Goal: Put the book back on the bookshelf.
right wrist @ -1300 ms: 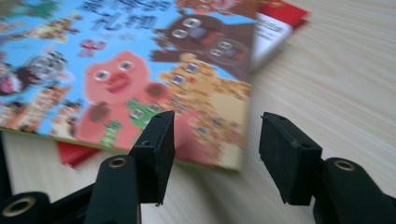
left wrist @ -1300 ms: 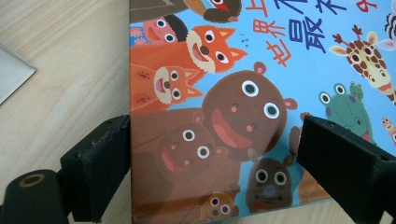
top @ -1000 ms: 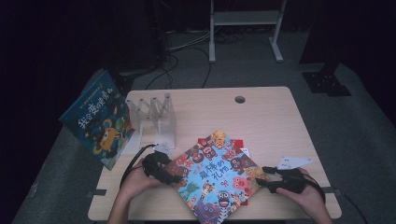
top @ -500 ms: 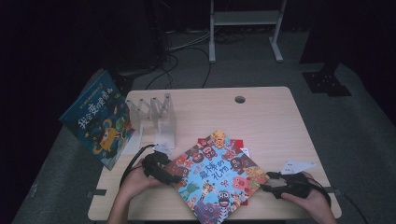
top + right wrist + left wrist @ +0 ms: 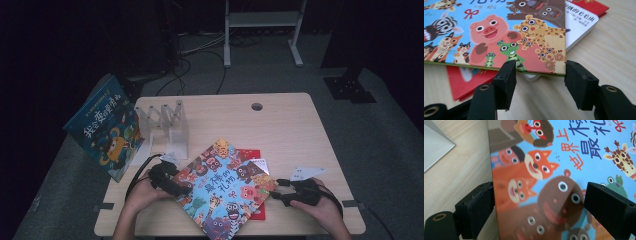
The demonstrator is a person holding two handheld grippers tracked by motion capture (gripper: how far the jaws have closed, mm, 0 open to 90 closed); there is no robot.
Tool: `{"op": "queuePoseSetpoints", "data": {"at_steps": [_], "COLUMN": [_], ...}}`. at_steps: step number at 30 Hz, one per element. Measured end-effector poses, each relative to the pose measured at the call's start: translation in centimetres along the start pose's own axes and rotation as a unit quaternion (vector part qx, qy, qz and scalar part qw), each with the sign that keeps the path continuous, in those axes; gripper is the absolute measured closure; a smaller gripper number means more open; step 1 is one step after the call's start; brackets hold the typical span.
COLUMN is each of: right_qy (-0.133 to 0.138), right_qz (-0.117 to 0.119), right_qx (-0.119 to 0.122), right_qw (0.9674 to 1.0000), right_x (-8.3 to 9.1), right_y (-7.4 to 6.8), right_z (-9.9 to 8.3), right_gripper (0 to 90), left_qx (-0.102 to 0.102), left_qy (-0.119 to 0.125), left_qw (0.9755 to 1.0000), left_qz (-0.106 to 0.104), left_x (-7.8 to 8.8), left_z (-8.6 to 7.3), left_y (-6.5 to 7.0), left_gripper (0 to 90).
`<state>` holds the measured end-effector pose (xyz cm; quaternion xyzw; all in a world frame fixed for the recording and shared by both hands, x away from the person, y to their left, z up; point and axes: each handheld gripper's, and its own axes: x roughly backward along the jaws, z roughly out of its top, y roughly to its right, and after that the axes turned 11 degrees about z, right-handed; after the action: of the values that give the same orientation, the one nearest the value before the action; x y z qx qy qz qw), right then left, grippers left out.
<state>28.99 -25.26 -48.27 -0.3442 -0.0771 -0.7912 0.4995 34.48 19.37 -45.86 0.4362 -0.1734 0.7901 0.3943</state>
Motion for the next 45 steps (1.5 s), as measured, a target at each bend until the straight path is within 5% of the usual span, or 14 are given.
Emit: {"op": "queuePoseSetpoints", "data": {"at_steps": [8, 22, 25, 33, 35, 45], "right_qy": [-0.001, 0.004, -0.002, -0.001, -0.001, 0.000], "right_qz": [-0.017, -0.029, -0.033, 0.000, 0.013, 0.003], "right_qx": [0.001, -0.006, 0.000, 0.033, 0.029, 0.039], "right_qw": [0.9999, 0.9995, 0.9994, 0.9995, 0.9995, 0.9992], "right_x": [-0.8, -1.6, -1.7, -2.1, -2.2, -2.2], "right_y": [1.1, 2.2, 1.7, -1.3, -1.6, -2.0], "right_z": [1.3, 2.3, 2.3, 2.2, 1.9, 1.5], "right_gripper": [44.0, 43.8, 43.3, 44.0, 43.9, 44.2], "left_qx": [0.009, 0.013, 0.012, 0.011, 0.010, 0.024], "left_qy": [0.001, 0.003, 0.002, 0.005, 0.006, 0.011], "left_qw": [0.9997, 0.9996, 0.9996, 0.9996, 0.9996, 0.9988], "left_qz": [-0.021, -0.023, -0.024, -0.025, -0.026, -0.041], "left_x": [-0.4, -1.0, -1.0, -1.1, -1.1, -1.9], "left_z": [-0.1, 0.6, 0.6, 0.6, 0.7, 1.2], "left_y": [-0.2, -0.4, -0.4, -0.6, -0.6, -1.1], "left_gripper": [8.5, 7.6, 7.6, 7.6, 7.6, 7.4]}}
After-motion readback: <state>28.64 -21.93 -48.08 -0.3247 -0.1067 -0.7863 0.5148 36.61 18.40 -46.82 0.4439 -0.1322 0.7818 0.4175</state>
